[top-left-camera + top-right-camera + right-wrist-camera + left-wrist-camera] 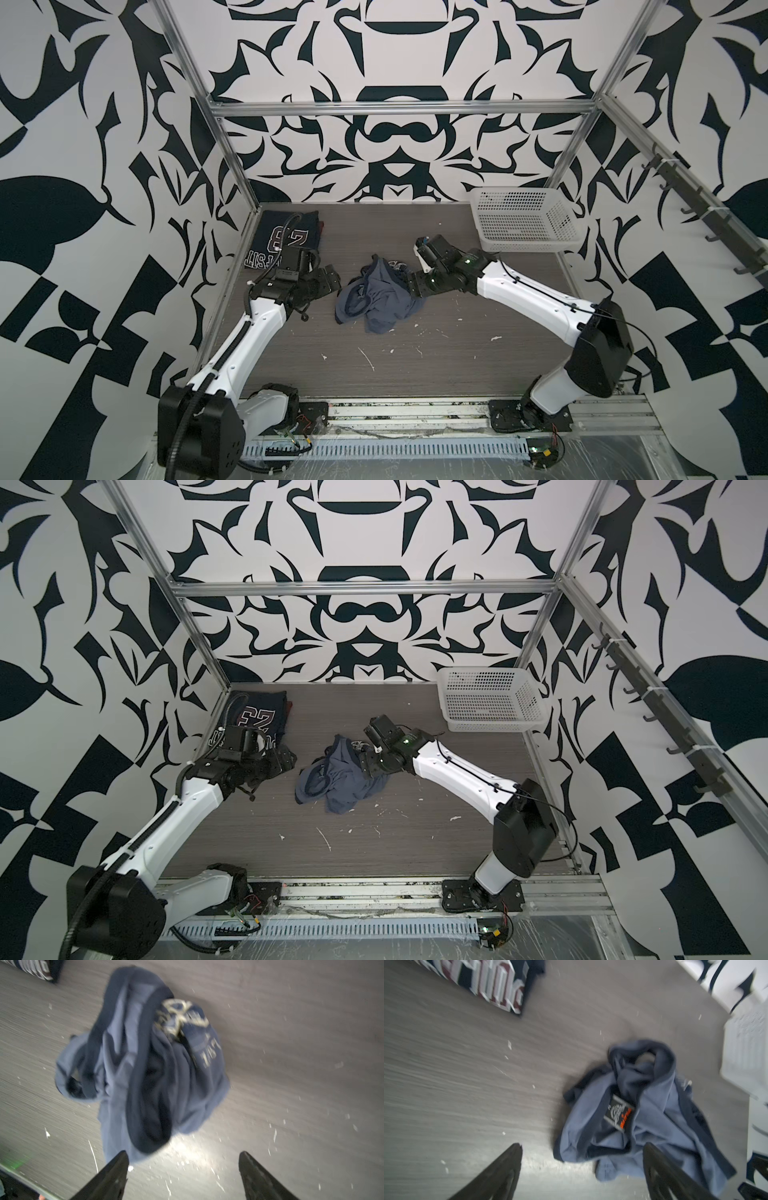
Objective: Fold and stack the tank tops
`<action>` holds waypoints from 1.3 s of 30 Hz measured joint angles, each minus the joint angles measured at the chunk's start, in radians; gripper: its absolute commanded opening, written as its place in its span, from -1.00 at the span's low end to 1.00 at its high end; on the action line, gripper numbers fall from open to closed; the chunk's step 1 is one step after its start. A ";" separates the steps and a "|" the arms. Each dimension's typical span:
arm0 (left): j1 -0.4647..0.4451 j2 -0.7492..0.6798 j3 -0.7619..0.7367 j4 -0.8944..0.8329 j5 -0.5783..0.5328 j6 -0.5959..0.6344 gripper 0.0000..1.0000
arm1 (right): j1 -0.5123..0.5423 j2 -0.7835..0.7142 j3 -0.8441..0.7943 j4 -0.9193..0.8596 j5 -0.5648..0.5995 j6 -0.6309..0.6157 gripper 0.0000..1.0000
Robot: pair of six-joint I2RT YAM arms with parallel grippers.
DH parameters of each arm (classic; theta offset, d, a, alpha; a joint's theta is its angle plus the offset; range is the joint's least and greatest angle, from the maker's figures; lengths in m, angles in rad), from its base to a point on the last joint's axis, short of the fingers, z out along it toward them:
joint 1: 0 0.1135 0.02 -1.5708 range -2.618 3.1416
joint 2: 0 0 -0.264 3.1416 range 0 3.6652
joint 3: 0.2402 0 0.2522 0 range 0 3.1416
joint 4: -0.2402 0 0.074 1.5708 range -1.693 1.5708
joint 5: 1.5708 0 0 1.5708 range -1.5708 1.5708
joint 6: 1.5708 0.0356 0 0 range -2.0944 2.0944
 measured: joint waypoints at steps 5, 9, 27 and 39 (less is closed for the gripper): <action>-0.164 0.131 0.081 -0.026 0.008 -0.027 0.82 | -0.003 -0.157 -0.179 0.071 -0.008 0.067 0.64; -0.189 0.256 0.159 0.003 0.013 -0.066 0.81 | -0.003 -0.196 -0.295 0.130 -0.012 0.118 0.62; -0.190 0.818 0.683 -0.005 -0.051 -0.110 -0.84 | -0.012 -0.123 -0.418 0.288 -0.028 0.182 0.45; -0.189 0.399 0.458 0.043 -0.080 -0.081 -1.00 | -0.212 0.047 -0.409 0.460 -0.245 0.244 0.42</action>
